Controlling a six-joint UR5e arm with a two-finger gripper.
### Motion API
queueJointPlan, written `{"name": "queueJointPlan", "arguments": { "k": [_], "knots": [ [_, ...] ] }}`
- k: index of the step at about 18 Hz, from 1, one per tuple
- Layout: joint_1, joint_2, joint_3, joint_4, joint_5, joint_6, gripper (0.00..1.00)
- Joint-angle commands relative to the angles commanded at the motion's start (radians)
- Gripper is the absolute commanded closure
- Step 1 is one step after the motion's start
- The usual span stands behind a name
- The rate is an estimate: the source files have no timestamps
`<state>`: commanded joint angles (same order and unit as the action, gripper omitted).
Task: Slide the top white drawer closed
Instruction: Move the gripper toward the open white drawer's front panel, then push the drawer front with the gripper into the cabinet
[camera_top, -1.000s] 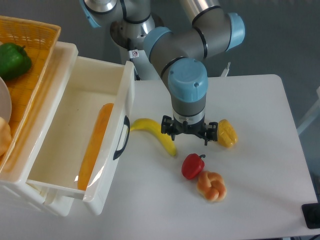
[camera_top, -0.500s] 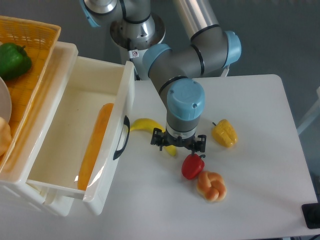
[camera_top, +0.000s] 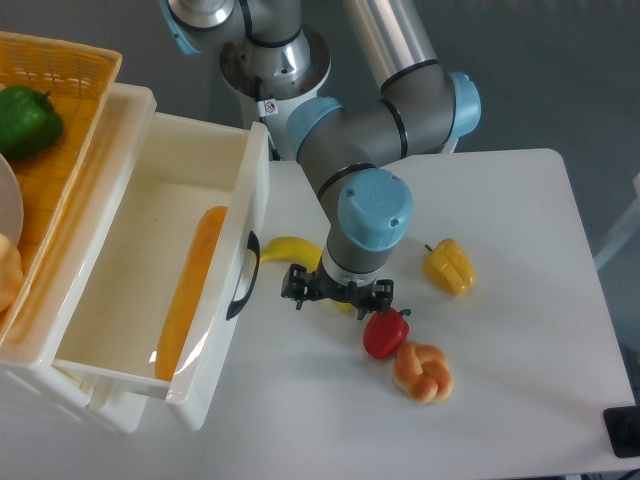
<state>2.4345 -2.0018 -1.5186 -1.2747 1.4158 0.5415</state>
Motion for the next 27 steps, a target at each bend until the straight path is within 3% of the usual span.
{"name": "queueJointPlan", "arguments": {
  "k": [27],
  "knots": [
    [-0.051,0.023,-0.003,-0.048,-0.008,0.002,0.0]
  ]
}}
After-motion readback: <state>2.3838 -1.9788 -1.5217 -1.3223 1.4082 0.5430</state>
